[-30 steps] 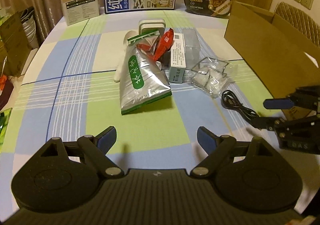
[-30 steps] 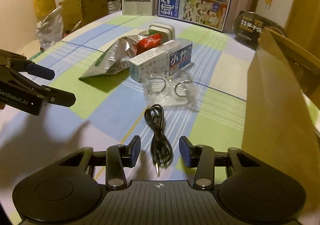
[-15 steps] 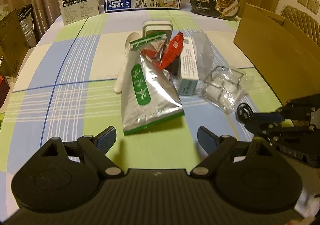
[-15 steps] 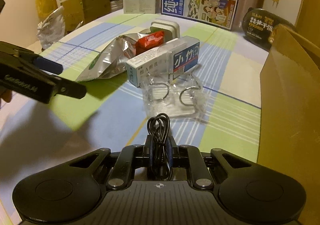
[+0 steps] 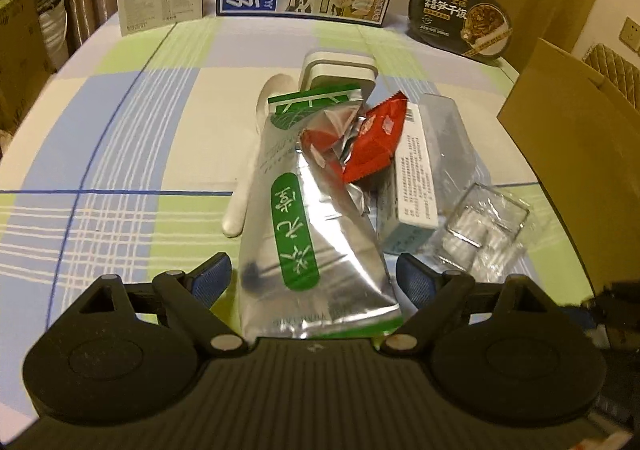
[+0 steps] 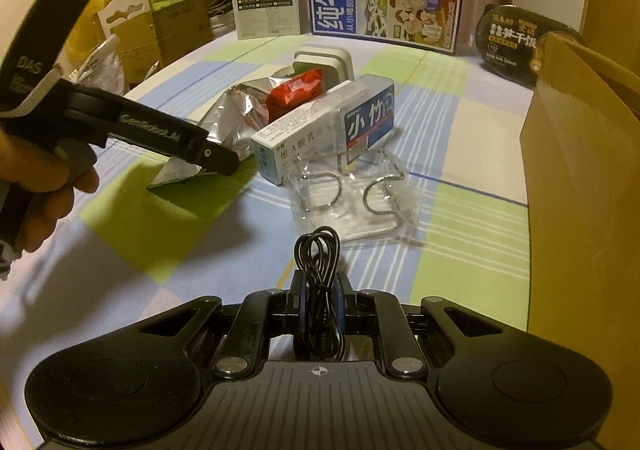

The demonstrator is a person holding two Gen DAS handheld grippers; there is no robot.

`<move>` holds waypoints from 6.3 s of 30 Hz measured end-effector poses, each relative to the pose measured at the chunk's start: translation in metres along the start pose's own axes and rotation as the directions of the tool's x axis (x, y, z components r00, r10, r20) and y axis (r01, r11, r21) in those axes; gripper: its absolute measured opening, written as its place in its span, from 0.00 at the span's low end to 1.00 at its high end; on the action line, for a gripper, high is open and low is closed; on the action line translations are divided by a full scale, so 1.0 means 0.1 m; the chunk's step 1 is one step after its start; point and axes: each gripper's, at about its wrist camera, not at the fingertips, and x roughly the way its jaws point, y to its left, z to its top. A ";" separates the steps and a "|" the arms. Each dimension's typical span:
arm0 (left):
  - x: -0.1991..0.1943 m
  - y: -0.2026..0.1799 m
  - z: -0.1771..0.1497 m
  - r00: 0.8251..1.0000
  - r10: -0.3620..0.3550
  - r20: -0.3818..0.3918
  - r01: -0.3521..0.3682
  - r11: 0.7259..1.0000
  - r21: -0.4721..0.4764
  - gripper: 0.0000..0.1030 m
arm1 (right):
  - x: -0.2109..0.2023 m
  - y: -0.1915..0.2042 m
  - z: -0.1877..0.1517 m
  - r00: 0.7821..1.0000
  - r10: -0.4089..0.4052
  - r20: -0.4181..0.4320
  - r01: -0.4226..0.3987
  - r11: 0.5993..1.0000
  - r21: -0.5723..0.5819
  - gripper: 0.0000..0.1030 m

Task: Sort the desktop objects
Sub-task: 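Grasp the silver foil snack bag with the left gripper while the right gripper holds the cable, then lift the foil bag and cable and carry both toward the cardboard box, then lower the foil bag into the cardboard box and open the left gripper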

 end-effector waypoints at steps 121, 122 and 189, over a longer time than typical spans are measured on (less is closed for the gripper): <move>-1.34 -0.80 -0.86 0.978 0.038 -0.205 0.015 0.968 0.251 0.42 | -1.37 0.18 -0.49 0.983 -0.110 0.147 0.091 0.987 0.132 0.10; -1.36 -0.82 -0.85 0.979 0.039 -0.202 0.014 0.967 0.253 0.42 | -1.41 0.18 -0.49 0.982 -0.111 0.152 0.090 0.987 0.136 0.10; -0.86 -3.28 0.63 0.964 -0.239 -0.120 0.261 0.939 0.225 0.42 | -2.28 -1.92 0.17 0.915 -0.320 0.245 0.224 0.909 0.353 0.10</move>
